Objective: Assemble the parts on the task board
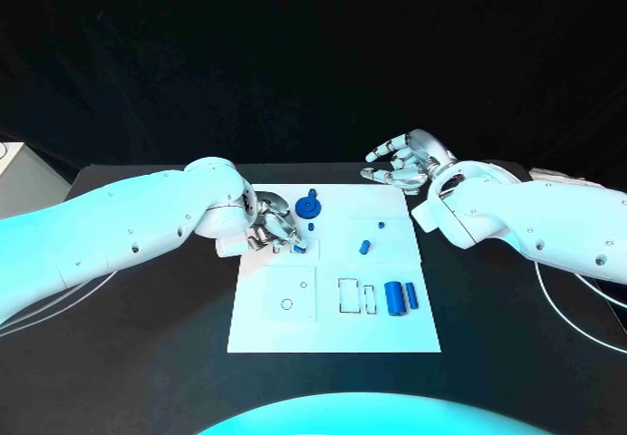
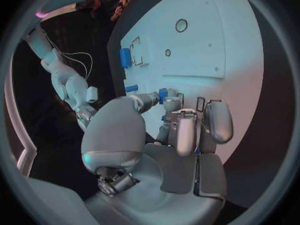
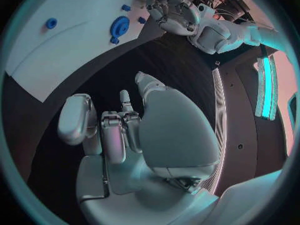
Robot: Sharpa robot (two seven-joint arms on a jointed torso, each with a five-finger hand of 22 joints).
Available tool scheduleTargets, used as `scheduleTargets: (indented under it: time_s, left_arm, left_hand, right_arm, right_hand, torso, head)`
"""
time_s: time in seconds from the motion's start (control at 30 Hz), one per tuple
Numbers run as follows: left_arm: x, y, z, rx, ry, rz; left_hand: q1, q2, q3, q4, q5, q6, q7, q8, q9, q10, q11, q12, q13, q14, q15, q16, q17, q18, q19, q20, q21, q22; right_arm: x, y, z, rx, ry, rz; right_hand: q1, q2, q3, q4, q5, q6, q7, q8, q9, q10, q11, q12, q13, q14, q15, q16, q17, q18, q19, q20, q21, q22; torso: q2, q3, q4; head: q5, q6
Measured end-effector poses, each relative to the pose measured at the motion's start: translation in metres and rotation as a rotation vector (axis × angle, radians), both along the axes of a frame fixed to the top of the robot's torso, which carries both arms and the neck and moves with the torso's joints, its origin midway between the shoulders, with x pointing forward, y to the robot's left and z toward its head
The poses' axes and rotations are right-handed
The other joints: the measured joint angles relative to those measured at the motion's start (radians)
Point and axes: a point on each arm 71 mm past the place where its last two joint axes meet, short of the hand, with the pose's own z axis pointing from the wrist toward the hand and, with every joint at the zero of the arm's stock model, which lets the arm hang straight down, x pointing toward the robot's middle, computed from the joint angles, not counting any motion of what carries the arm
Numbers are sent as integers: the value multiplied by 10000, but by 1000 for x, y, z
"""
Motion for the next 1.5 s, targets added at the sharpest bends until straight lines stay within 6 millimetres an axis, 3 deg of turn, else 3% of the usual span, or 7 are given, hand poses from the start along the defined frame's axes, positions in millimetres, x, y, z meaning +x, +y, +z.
scheduleTargets:
  time_s: [0.43, 0.57, 0.7, 0.97, 1.03, 1.27, 1.5]
  left_arm:
    - [-2, 14, 3, -155, -296, 495]
    - [-2, 13, 4, 2, -617, 483]
    - [-1, 13, 5, 220, -989, 451]
    - [0, 8, 3, 588, -1578, 306]
    - [0, 6, 2, 664, -1684, 265]
    - [0, 2, 0, 868, -1928, 114]
    - [-1, 0, -2, 1011, -2047, -8]
  left_hand:
    - [-768, -378, 654, -288, 184, 62, -126, 650, 1, 577, -251, 313, 423, -7, -157, 244, 0, -158, 215, -213, 156, 370]
    - [-1060, -566, 678, -264, 1032, 279, -234, 730, 7, 773, -340, 352, 398, -18, -269, 405, 0, -157, 446, -315, 244, 633]
    - [-1086, -593, 678, -264, 1353, 295, -246, 731, 12, 897, -391, 352, 359, 1, -288, 466, 0, -156, 579, -359, 321, 842]
    - [-1221, -647, 678, -265, 1513, 400, -280, 731, 611, 988, -476, 351, 263, 2, -359, 466, -1, -313, 707, -413, 387, 1060]
    - [-1272, -698, 677, -265, 1541, 400, -281, 730, 1594, 988, -476, 351, 235, 2, -359, 466, -1, -312, 722, -428, 387, 1061]
    - [-1284, -711, 677, -265, 1657, 485, -298, 728, 1613, 1014, -498, 312, 182, -34, -394, 466, -1, -312, 721, -428, 387, 1084]
    - [-1354, -781, 677, -265, 1731, 510, -321, 727, 2458, 1027, -510, 312, 155, 2, -431, 466, -1, -311, 756, -463, 387, 1085]
  right_arm:
    - [0, -2, -1, -42, 88, -14]
    - [0, -2, -2, -53, 111, -12]
    - [0, -3, -2, -61, 129, -6]
    - [0, -3, -3, -71, 159, 12]
    - [0, -3, -3, -74, 168, 17]
    - [0, -3, -3, -80, 185, 32]
    - [0, -3, -3, -84, 195, 39]
  right_hand:
    - [0, 0, 29, 29, 0, 1, 0, 0, 1, 0, 0, 0, -1, 35, 34, 0, 0, 1, 0, 0, -39, -31]
    - [0, 0, 29, 29, 0, 1, 0, 0, 1, 0, 0, 0, 7, 35, 34, 0, -1, 0, 0, 0, -39, -31]
    - [0, 0, 29, 29, 0, 1, 0, 0, 1, 0, 0, 0, 7, 35, 34, 0, -1, 0, 0, 0, -39, -30]
    - [0, 0, 29, 29, 0, 1, 0, 0, 1, 0, 0, 1, 6, 35, 34, 0, -1, 0, 0, 0, -39, -30]
    - [0, 0, 29, 29, 0, 1, 0, 0, 1, 0, 0, 0, 6, 35, 34, 0, -1, 0, 0, 0, -39, -31]
    - [-5, 5, 29, 29, 0, 1, 0, 0, 2, 0, 0, 1, 5, 34, 34, 0, -1, 0, 0, 0, -39, -46]
    - [-45, 45, 29, 29, 0, 1, 0, 0, 2, 0, 0, 0, 4, 35, 34, 0, -2, 0, 0, 0, -39, -46]
  torso:
    - [-16, 0, 15]
    - [-16, 1, 7]
    - [-13, 2, -1]
    - [3, 3, -1]
    - [5, 3, -1]
    - [12, 4, -6]
    - [12, 6, -2]
  head:
    - [33, -22]
    - [58, -23]
    - [75, -24]
    - [100, -23]
    - [102, -33]
    - [118, -58]
    - [120, -91]
